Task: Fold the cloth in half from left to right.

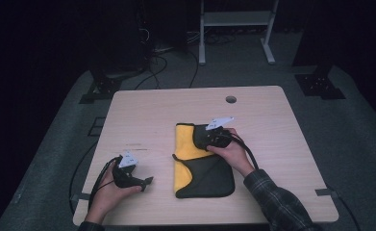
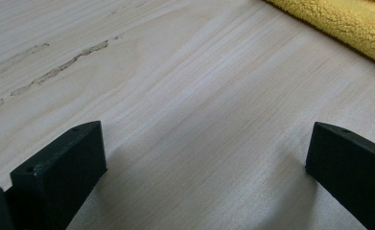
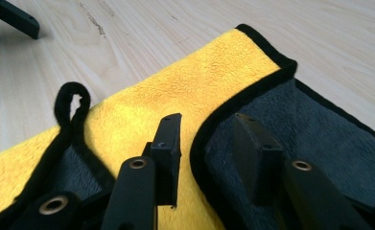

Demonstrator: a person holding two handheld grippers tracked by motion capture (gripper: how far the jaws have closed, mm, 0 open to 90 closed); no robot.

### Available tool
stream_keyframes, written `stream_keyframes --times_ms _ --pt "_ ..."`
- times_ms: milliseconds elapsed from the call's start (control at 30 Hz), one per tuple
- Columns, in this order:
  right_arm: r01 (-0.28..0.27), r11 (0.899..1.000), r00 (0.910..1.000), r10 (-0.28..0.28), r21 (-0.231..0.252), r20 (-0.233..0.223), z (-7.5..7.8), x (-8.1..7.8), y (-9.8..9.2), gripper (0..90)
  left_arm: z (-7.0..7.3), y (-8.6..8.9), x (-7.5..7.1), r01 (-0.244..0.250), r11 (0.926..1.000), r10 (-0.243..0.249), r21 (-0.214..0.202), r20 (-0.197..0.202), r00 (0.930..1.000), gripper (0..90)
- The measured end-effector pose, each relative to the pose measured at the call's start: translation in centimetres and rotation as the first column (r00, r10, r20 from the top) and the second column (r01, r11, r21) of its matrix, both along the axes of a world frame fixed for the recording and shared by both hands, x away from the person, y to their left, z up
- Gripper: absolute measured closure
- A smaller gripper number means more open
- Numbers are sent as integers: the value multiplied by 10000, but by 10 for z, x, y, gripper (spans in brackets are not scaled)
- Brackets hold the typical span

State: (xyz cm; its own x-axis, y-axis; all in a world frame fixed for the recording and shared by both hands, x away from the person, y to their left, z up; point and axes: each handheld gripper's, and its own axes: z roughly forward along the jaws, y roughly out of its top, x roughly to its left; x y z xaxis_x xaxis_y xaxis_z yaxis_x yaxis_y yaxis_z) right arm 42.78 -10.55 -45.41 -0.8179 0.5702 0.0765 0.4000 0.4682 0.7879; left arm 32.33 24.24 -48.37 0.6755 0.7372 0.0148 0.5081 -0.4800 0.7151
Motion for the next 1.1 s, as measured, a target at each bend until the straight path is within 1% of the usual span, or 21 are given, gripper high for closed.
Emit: stream_keyframes --times_ms 200,267,333,400,500,567,667,833,933,1100 --pt "-93 9999 9999 92 -136 -100 -9 6 10 628 0 0 0 -3 10000 3 -6 1 10000 0" --pt "-107 9996 9998 103 -278 -151 -13 6 14 634 0 0 0 0 10000 0 0 0 10000 0" --pt "-127 9986 9999 122 -506 -91 -17 7 17 650 0 0 0 0 10000 0 0 1 10000 0" --pt "-112 9972 9999 117 -744 64 -21 7 19 695 0 0 0 0 10000 0 -2 1 10000 0" --pt "-56 9968 9998 71 -797 190 -21 7 19 782 0 0 0 -1 10000 1 -4 1 10000 0" --pt "-53 9968 9998 69 -793 194 -21 7 18 817 0 0 0 -1 10000 1 -3 1 10000 0" --pt "-14 9977 9997 30 -682 233 -18 7 16 838 0 0 0 -1 10000 1 -1 1 10000 0" --pt "141 9991 9997 -132 -411 216 -7 9 10 847 0 0 0 -6 10000 6 -3 -2 10000 0" --pt "284 9994 9994 -280 -209 204 -1 12 4 849 0 0 0 -10 10000 10 -2 0 10000 0" --pt "628 9980 9976 -626 -73 310 9 20 -5 851 0 0 0 -8 10000 8 -2 -1 10000 0"
